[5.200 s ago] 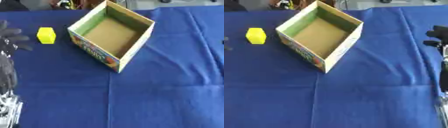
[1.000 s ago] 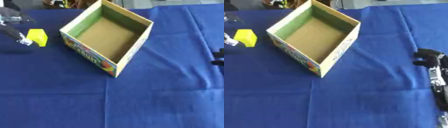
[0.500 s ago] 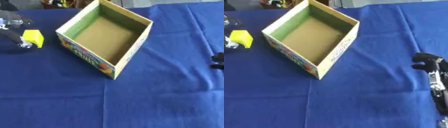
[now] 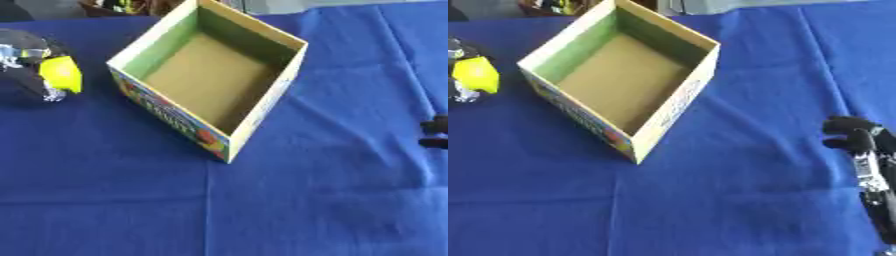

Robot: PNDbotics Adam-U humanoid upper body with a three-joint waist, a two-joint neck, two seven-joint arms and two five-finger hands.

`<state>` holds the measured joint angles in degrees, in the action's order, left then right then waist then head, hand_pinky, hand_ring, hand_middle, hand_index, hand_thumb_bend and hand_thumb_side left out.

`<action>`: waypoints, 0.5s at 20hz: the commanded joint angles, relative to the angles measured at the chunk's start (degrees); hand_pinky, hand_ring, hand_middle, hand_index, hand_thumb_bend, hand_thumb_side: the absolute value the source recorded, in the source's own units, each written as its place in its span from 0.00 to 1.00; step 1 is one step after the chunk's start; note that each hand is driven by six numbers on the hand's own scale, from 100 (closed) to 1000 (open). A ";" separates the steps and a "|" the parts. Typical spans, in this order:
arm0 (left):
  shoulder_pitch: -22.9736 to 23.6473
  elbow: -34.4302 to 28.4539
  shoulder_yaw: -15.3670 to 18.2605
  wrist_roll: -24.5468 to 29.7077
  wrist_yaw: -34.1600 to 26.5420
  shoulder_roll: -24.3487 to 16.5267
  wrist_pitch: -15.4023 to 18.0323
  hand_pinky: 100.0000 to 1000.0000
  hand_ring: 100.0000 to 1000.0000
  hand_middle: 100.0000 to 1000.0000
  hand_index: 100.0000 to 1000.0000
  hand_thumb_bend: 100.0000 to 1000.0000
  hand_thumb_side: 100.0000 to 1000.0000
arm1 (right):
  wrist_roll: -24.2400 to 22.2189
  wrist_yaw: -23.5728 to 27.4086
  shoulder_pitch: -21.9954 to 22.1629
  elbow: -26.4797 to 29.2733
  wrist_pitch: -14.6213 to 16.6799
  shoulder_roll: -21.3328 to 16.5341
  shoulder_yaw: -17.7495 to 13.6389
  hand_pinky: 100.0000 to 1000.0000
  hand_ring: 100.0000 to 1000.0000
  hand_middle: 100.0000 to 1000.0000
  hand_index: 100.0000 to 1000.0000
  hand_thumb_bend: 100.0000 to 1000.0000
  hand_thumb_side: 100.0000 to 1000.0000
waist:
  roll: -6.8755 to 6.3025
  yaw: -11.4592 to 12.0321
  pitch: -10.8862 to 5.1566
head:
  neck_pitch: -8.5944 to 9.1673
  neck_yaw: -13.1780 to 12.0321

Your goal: Pick up objects on the table and place them in the box.

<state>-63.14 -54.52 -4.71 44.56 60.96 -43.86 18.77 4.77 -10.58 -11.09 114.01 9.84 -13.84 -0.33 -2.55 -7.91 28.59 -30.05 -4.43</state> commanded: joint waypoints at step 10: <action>-1.73 -0.50 1.09 -1.25 -2.35 -1.83 -0.89 0.20 0.41 0.53 0.86 0.04 0.14 | -0.31 -0.85 -0.11 0.59 -0.40 0.02 0.05 0.63 0.75 0.57 0.73 0.00 0.85 | -0.15 -0.18 -0.90 | 0.78 -0.03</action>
<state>-63.77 -54.54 -4.41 43.58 58.94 -43.87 17.95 4.51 -11.08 -11.07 114.01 9.54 -13.38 -0.31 -2.77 -8.09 28.85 -29.92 -4.42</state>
